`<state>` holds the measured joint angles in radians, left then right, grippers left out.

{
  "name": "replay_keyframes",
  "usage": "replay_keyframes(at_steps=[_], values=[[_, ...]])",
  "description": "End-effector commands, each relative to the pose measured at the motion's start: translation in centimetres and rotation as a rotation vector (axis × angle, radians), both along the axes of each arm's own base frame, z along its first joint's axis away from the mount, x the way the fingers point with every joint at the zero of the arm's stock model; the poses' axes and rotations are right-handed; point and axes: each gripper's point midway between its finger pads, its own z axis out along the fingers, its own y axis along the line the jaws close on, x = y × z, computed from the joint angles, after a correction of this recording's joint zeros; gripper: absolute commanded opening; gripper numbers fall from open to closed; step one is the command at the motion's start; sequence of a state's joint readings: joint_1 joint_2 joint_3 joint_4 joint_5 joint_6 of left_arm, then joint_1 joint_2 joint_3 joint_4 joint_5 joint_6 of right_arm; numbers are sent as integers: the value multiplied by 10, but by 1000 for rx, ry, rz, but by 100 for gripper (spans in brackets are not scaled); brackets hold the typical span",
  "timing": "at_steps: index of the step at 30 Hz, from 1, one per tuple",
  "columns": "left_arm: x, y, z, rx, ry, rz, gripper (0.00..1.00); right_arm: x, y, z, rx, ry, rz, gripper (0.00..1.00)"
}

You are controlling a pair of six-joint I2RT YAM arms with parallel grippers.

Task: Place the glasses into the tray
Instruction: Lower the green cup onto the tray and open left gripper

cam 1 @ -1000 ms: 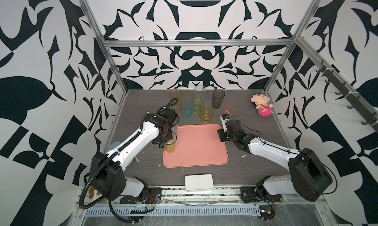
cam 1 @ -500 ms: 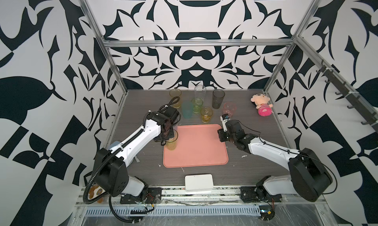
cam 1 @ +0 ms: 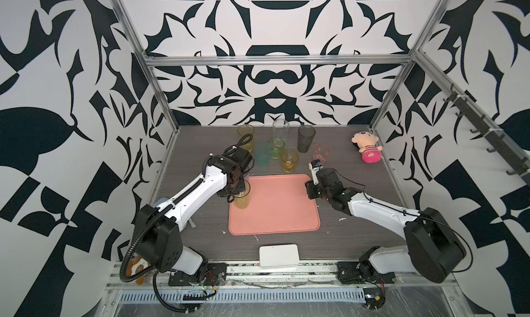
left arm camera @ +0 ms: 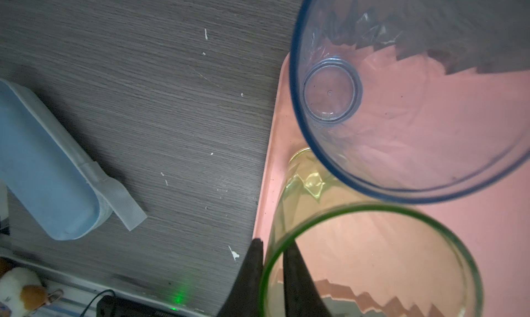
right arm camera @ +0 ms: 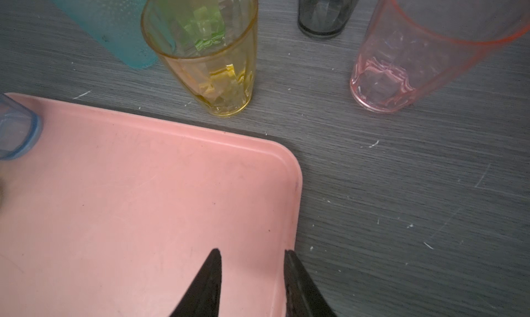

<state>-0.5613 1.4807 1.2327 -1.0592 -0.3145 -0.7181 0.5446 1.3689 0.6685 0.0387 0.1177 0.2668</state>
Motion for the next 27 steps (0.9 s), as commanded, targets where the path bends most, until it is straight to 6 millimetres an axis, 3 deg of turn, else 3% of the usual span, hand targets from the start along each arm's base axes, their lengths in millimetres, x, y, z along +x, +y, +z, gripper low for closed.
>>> replay_keyframes(at_steps=[1, 10, 15, 21, 27], values=[[-2, 2, 8, -1, 5, 16, 19, 7, 6, 13, 13, -26, 0, 40], [-6, 3, 16, -12, 2, 17, 19, 8, 5, 11, 10, -22, -2, 40], [-7, 3, 18, -16, -7, 18, 8, 8, 6, 10, 8, -19, -1, 40], [-9, 4, 17, -16, 6, 16, 4, 9, 5, 11, 8, -21, -4, 40], [-12, 5, 20, -19, 8, 21, 6, 9, 5, 11, 8, -21, -3, 40]])
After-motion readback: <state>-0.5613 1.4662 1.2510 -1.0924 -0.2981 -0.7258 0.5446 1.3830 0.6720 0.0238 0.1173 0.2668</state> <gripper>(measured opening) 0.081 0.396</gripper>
